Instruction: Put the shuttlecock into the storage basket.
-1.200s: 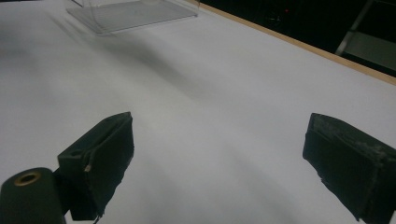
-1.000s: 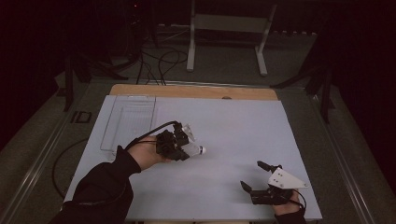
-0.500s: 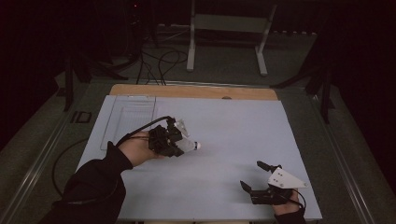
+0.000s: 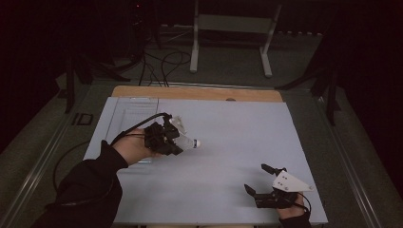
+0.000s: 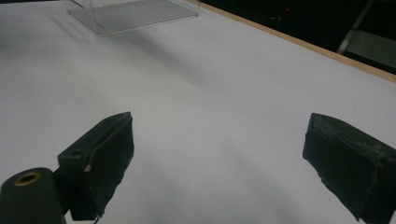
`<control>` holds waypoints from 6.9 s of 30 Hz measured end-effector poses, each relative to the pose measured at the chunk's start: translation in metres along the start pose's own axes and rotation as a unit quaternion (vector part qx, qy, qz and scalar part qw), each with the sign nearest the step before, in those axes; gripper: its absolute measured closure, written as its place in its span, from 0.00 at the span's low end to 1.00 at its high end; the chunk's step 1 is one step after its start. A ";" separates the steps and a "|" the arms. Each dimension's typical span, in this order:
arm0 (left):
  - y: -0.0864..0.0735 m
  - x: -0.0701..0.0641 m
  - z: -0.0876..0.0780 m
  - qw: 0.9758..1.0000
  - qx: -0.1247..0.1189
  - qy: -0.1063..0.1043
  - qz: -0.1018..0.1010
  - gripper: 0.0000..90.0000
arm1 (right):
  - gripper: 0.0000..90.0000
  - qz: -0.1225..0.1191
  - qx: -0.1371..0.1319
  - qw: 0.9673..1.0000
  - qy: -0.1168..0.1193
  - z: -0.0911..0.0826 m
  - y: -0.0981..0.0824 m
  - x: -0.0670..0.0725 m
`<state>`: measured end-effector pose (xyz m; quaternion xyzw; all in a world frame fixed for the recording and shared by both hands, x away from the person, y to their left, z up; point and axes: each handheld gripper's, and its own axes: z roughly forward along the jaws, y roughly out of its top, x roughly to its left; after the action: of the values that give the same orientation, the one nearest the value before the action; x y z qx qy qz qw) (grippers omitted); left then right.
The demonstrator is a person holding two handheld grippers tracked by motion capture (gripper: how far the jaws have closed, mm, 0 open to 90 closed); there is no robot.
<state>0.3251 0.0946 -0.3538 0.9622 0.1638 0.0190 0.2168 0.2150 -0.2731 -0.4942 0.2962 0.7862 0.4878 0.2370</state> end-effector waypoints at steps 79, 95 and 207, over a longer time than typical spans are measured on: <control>-0.119 0.085 -0.022 0.995 0.012 0.042 -0.088 1.00 | 0.10 0.000 -0.004 1.000 0.010 0.002 0.000 0.001; -0.125 0.094 0.002 0.993 0.030 0.042 -0.108 1.00 | 0.10 -0.003 -0.003 1.000 0.009 0.001 0.001 0.001; -0.038 0.045 0.028 0.992 -0.056 0.031 -0.113 0.00 | 0.10 0.003 0.003 1.000 0.004 -0.002 -0.001 0.000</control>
<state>0.3590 0.1295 -0.3969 0.9228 0.2768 0.0337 0.2659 0.2135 -0.2744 -0.4939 0.2975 0.7878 0.4874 0.2309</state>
